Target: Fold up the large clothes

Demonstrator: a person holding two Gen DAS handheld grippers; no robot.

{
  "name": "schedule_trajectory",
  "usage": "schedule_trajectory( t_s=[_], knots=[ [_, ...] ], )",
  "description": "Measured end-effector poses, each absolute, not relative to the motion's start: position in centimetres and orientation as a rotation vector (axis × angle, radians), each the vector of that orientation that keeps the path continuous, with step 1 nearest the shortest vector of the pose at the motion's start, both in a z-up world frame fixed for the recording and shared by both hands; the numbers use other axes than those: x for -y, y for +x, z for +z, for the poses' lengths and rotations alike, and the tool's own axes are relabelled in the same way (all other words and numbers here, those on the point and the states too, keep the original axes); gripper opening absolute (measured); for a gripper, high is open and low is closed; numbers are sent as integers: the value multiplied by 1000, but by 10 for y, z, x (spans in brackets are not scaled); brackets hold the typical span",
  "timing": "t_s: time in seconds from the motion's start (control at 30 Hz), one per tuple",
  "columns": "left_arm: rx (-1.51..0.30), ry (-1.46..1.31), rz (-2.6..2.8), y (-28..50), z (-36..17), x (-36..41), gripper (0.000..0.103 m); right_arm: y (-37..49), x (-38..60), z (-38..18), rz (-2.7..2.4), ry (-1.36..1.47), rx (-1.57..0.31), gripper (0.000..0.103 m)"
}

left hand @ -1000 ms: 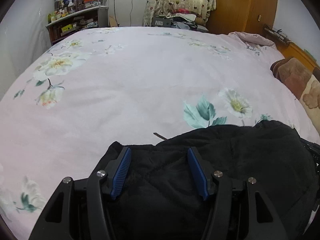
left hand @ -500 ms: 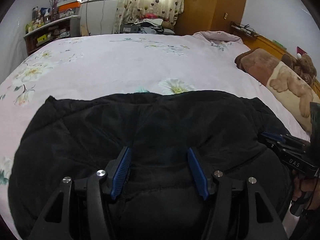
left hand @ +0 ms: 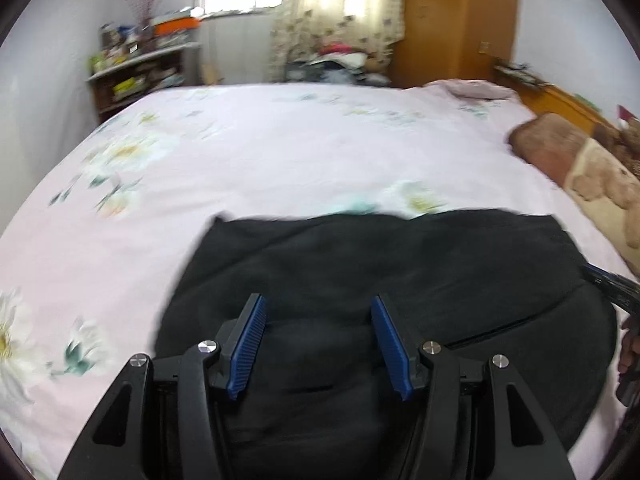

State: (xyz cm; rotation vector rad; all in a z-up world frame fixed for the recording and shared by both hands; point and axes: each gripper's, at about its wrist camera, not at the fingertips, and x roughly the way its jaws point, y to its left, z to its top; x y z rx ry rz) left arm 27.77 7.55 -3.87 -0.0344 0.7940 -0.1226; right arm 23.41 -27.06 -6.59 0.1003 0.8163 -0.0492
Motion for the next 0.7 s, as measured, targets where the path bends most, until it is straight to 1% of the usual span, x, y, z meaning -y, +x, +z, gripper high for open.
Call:
schedule_trajectory(
  t_s=[0.1, 0.27, 0.7],
  knots=[
    [-776, -71, -125, 280, -51, -87, 59, 233, 290, -89, -98, 114, -835, 25],
    [-745, -47, -102, 289, -69, -77, 59, 236, 285, -102, -115, 71, -824, 25],
    [-750, -79, -116, 294, -80, -78, 59, 237, 282, -109, -131, 53, -825, 25]
  ],
)
